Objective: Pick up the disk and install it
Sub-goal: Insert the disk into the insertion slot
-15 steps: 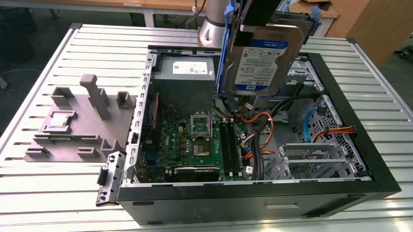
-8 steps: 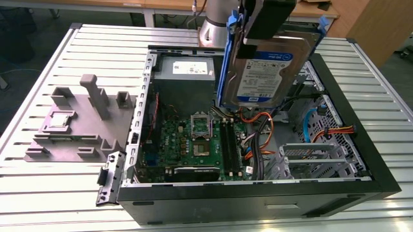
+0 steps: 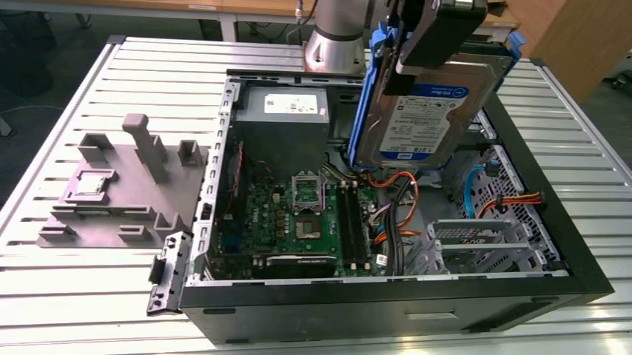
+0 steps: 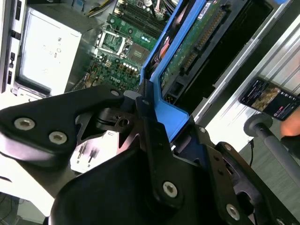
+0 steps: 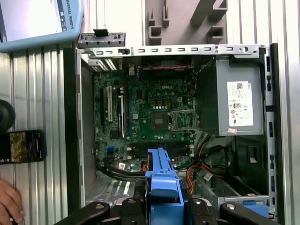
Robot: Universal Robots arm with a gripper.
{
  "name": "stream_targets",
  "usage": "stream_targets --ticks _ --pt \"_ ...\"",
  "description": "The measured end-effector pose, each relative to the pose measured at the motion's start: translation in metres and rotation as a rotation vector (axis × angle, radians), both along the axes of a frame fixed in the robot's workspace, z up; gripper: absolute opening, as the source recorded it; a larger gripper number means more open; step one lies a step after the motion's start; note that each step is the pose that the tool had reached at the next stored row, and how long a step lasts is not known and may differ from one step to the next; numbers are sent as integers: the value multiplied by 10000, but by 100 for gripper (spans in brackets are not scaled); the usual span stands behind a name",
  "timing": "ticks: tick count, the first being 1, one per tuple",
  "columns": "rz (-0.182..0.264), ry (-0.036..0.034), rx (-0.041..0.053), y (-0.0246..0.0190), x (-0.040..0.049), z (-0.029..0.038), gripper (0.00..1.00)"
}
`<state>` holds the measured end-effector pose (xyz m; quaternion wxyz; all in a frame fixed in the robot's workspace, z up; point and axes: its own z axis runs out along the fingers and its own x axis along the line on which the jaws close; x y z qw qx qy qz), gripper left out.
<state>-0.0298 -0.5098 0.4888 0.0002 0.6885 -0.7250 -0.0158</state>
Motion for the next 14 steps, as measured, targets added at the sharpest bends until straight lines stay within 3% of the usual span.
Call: stream_targets --ticks 14 --pt "1 1 -3 -10 11 0 37"
